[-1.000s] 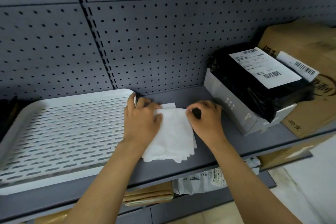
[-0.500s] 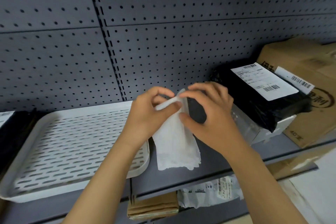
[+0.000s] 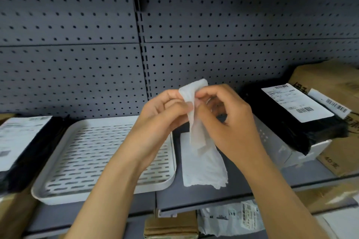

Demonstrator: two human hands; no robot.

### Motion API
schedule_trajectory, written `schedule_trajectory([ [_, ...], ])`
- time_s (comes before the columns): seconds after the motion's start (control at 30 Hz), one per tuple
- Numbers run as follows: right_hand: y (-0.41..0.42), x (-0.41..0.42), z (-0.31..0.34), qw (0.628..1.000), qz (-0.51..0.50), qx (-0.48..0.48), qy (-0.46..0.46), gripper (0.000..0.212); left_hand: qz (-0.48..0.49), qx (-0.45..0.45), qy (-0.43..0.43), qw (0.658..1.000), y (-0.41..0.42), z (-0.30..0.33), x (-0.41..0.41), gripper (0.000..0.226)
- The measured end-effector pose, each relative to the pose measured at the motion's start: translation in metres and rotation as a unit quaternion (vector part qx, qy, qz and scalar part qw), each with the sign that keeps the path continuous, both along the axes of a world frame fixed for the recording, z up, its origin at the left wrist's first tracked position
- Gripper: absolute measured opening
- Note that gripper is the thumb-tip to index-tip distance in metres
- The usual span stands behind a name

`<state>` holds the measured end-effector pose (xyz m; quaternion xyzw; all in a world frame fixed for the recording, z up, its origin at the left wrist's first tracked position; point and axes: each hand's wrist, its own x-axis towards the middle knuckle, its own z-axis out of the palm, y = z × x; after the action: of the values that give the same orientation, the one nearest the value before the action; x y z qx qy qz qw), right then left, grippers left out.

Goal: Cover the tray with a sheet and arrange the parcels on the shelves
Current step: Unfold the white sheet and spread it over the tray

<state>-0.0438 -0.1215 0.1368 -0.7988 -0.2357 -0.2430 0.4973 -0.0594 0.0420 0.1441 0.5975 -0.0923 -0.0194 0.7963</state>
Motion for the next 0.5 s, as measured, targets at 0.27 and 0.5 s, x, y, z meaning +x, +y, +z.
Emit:
schedule_trajectory([
  [0.27,0.034,-0.012,0.009,0.988,0.081,0.038,0.127,0.021,0.175,0.084,-0.033,0.98,0.018,0.008,-0.012,0.018],
  [0.5,0.062,-0.011,0.016,0.977,0.084,0.063,0.188,0.011,0.243,0.181,-0.046,0.952,0.042,0.007,-0.022,0.015],
])
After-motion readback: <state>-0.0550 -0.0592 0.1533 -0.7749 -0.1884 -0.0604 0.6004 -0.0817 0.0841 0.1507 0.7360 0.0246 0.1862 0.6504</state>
